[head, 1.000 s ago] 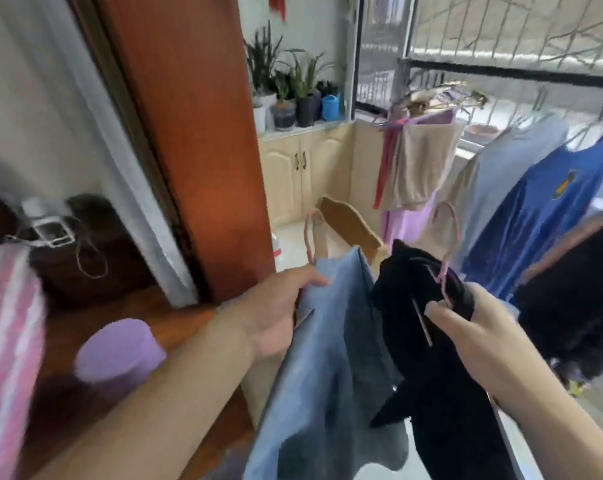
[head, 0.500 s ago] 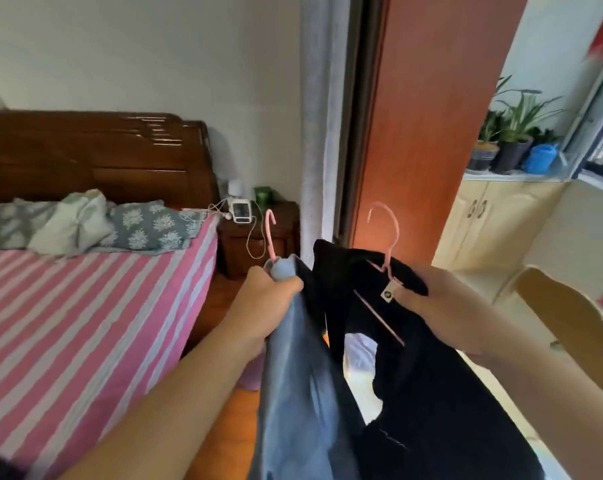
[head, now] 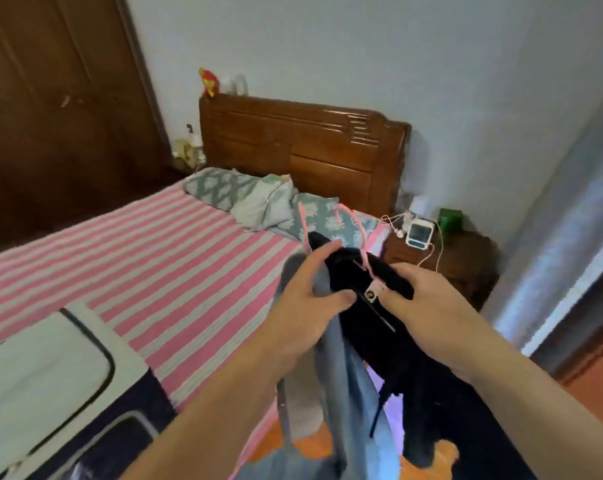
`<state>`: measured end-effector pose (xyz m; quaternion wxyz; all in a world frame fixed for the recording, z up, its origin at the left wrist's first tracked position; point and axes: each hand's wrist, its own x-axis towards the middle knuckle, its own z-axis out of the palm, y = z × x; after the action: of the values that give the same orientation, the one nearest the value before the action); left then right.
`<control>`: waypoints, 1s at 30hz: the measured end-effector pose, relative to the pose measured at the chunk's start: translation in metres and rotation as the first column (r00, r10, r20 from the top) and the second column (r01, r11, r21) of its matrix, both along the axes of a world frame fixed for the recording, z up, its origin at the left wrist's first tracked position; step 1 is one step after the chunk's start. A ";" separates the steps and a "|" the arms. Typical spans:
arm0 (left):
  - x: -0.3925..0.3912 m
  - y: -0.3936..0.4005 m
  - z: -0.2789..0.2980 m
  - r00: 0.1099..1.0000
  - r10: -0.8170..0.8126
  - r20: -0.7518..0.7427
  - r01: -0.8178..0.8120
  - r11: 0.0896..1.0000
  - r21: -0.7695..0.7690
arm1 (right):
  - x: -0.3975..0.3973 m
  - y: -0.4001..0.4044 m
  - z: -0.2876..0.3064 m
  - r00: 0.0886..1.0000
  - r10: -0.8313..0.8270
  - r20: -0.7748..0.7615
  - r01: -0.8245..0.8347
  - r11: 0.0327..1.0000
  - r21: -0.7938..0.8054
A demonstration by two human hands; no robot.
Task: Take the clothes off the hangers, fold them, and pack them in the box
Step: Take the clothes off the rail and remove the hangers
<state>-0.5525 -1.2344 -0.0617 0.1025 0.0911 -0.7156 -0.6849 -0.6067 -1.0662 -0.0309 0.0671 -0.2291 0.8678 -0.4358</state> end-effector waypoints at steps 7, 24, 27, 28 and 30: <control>-0.054 -0.146 -0.017 0.994 0.065 -0.087 -0.089 0.945 -0.316 | -0.051 -0.150 -0.006 0.948 0.311 -0.072 -0.288 0.931 0.225; -0.160 -0.355 -0.060 0.945 0.290 0.149 -0.102 0.697 -0.710 | -0.194 -0.233 -0.052 0.978 0.152 -0.145 -0.075 0.898 0.433; -0.183 -0.369 -0.063 0.932 0.309 0.190 -0.082 0.689 -0.720 | -0.241 -0.257 -0.056 0.978 -0.038 -0.205 0.137 0.860 0.492; -0.192 -0.375 -0.062 0.923 0.329 0.202 -0.089 0.691 -0.717 | -0.250 -0.266 -0.059 0.986 -0.059 -0.155 0.125 0.881 0.457; -0.211 -0.388 -0.060 0.897 0.387 0.215 -0.126 0.689 -0.713 | -0.269 -0.277 -0.066 0.989 -0.089 0.122 0.069 0.986 0.153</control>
<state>-0.7638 -1.6225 -0.1213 0.0965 0.2678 -0.9023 -0.3238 -0.8754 -1.3427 -0.0971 0.1221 -0.1604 0.9001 -0.3863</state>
